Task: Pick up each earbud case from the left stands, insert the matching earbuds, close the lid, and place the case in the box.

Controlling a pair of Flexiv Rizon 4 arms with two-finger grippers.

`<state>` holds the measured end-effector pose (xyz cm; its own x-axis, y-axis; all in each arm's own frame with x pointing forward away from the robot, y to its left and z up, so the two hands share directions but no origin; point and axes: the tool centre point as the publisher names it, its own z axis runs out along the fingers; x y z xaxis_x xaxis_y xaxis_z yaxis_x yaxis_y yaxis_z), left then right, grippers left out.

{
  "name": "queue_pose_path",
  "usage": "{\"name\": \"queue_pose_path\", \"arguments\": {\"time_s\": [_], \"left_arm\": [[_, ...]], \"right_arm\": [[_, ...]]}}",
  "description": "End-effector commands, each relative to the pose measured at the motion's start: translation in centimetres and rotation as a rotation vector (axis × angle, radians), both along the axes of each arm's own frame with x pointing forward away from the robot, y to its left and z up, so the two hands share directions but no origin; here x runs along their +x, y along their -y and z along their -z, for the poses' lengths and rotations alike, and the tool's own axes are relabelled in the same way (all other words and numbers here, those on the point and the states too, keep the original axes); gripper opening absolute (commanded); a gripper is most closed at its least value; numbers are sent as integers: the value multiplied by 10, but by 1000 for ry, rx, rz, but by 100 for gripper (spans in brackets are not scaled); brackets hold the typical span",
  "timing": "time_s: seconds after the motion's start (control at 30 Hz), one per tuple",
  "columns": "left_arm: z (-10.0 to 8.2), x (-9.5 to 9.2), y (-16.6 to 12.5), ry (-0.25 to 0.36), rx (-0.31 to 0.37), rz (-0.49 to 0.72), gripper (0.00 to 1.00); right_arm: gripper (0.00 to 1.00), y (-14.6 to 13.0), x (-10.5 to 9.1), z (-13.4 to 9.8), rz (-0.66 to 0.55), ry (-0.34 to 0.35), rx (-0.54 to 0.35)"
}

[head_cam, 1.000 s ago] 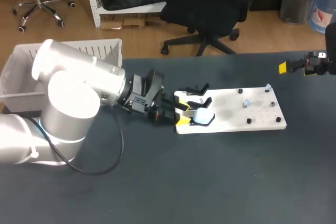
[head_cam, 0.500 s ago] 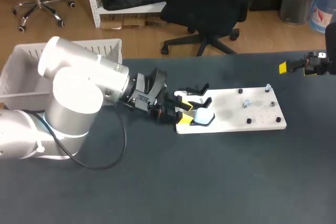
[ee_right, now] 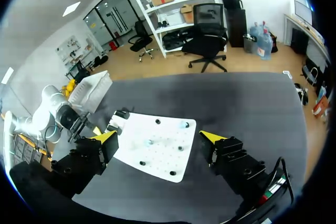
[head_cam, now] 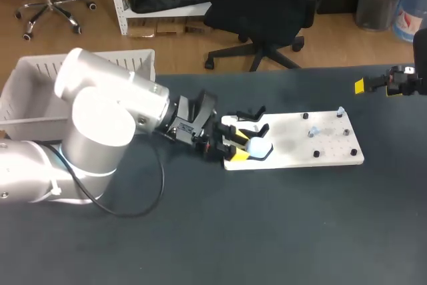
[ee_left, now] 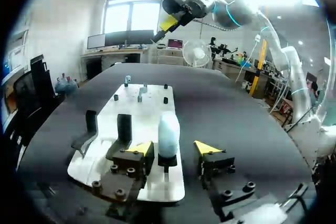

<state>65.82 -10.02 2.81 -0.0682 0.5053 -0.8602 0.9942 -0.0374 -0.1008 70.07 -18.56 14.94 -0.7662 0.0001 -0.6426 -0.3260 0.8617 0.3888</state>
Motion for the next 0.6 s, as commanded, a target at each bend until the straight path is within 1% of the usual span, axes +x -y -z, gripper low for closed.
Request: {"name": "queue_pose_path", "arguments": {"time_s": [0.03,0.2,0.3,0.43,0.6], "left_arm": [[3,2,5,-4,4,0,47],[3,2,10,-6,-1,-3,43],[5,3,12,-5,-2,-8,45],[5,5,14,-8,-6,-15,43],[5,3,18,-11,-14,-11,43]], "right_arm": [[100,1,0,0,-2,-1,0],[100,1,0,0,-2,-1,0],[100,1,0,0,-2,-1,0],[100,1,0,0,-2,-1,0],[100,1,0,0,-2,-1,0]]}}
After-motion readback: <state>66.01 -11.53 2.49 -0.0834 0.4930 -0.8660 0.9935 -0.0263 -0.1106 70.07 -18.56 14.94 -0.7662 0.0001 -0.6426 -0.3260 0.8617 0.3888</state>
